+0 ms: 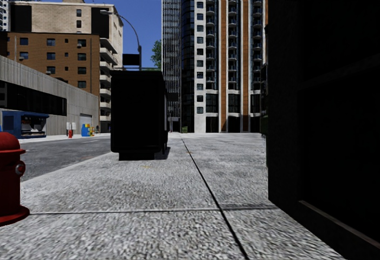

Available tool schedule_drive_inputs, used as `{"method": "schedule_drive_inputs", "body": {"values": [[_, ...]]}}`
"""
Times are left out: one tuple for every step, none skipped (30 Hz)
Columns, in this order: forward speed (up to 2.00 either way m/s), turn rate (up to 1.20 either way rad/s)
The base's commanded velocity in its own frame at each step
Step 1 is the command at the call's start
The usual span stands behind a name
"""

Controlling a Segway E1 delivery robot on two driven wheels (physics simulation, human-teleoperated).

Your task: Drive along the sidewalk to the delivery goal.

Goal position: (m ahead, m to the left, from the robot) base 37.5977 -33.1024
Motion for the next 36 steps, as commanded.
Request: {"method": "schedule_drive_inputs", "body": {"values": [[2.00,0.00],[2.00,0.00],[2.00,0.00],[2.00,0.00],[2.00,0.00],[2.00,0.00],[2.00,0.00],[2.00,0.00],[2.00,0.00],[2.00,0.00],[2.00,0.00],[2.00,0.00],[2.00,0.00],[2.00,0.00],[2.00,0.00],[2.00,0.00],[2.00,0.00],[2.00,0.00],[2.00,0.00],[2.00,0.00],[2.00,0.00],[2.00,0.00],[2.00,-0.19],[2.00,-0.26],[2.00,-0.29],[2.00,-0.29],[2.00,-0.29],[2.00,-0.29],[2.00,-0.30],[2.00,-0.30],[2.00,-0.30],[2.00,-0.30],[2.00,-0.31],[2.00,-0.31],[2.00,-0.31],[2.00,-0.31]]}}
